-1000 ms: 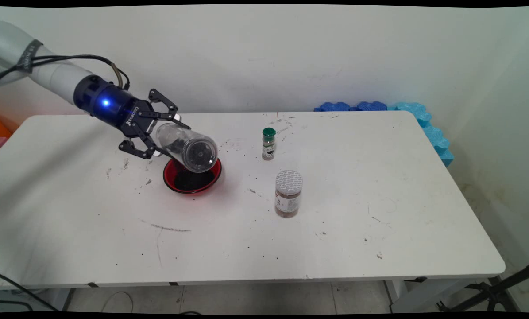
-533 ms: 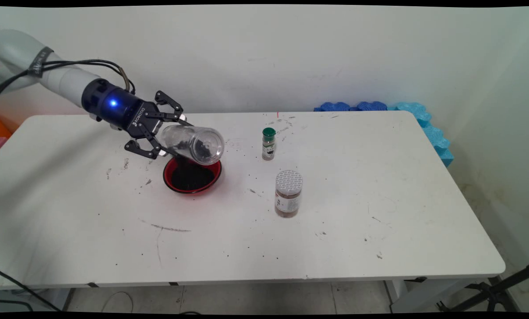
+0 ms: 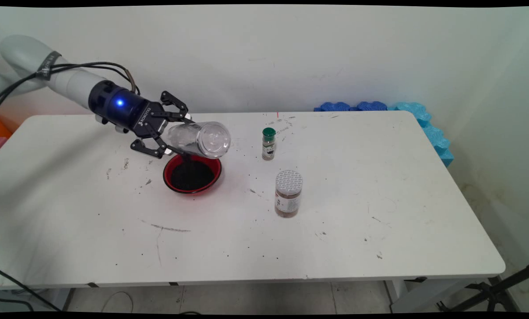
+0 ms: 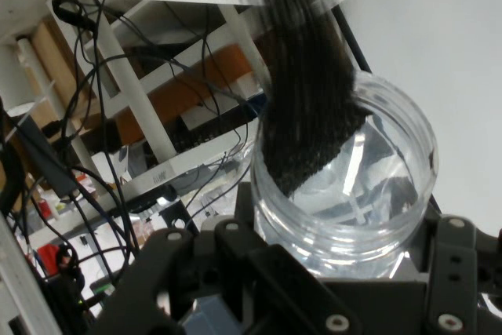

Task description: Pour the black seasoning powder in the red bowl

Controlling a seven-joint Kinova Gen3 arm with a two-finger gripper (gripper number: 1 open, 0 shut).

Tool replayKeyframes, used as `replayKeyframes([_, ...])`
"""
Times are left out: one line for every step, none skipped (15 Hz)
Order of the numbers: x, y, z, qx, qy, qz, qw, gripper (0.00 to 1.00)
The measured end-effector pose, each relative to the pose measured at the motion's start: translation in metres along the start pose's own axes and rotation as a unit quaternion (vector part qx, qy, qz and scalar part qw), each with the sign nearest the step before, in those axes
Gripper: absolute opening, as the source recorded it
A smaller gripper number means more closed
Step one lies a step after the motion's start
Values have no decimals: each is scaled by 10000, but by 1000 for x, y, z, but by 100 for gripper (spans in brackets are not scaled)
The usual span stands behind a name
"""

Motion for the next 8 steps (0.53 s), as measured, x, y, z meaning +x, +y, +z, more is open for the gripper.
replayKeyframes([1, 0, 1, -8, -15, -22, 10000, 0])
replayKeyframes([2, 0, 1, -16, -27, -43, 10000, 0])
replayKeyframes([3, 0, 2, -23, -36, -60, 10000, 0])
replayKeyframes([3, 1, 3, -31, -46, -76, 10000, 0])
replayKeyframes([4, 1, 3, -40, -59, -90, 9999, 0])
replayKeyframes([5, 1, 4, -52, -72, -107, 9999, 0])
replayKeyframes([5, 2, 4, -72, -93, -136, 9998, 0])
replayKeyframes([6, 2, 4, -94, -118, -172, 9997, 0])
